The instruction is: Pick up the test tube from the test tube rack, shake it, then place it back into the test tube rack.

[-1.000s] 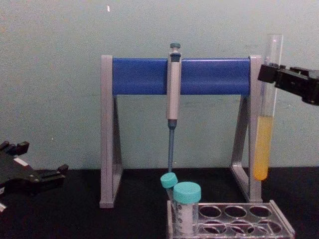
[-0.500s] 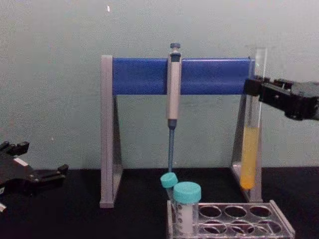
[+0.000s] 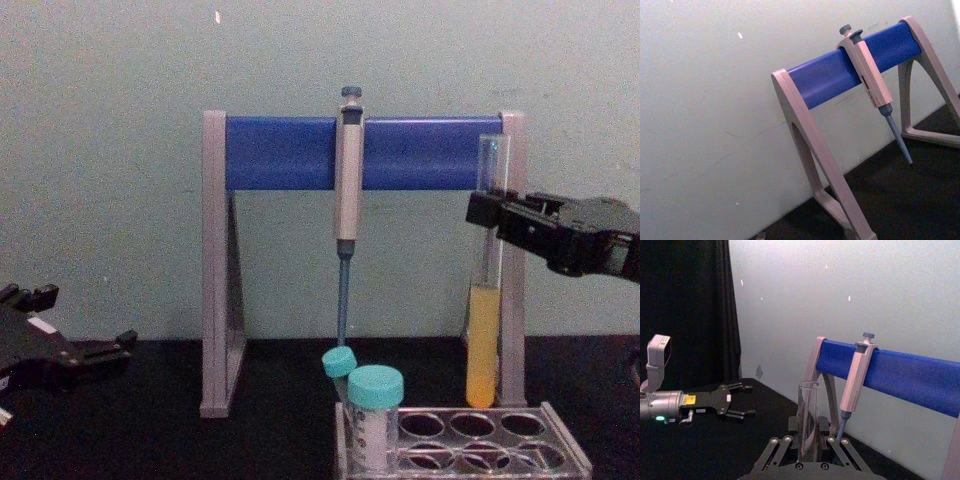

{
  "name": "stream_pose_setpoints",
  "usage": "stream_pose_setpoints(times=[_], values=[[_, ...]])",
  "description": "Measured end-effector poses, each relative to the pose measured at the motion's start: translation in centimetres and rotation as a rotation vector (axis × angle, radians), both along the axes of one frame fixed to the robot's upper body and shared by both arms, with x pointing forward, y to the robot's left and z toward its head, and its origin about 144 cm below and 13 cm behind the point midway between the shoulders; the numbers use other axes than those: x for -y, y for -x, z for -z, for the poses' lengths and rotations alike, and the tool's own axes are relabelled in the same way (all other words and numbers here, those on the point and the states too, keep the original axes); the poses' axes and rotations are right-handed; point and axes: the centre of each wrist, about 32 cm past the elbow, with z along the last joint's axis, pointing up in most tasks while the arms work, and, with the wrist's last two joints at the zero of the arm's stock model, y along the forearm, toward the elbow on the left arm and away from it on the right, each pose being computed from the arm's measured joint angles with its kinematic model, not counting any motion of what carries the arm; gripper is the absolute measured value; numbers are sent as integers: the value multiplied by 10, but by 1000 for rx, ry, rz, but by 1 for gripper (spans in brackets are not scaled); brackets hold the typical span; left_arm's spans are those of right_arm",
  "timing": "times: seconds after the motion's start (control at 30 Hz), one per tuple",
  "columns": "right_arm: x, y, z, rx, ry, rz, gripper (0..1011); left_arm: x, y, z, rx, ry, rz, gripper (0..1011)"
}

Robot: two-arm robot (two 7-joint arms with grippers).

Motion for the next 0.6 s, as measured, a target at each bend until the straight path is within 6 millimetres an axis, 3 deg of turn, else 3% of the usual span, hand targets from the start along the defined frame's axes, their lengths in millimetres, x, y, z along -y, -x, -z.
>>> stream_pose_setpoints(times=[0.6], values=[[-3, -6, 11, -30, 6, -6, 229, 0, 0, 0, 0, 0, 0, 1001]])
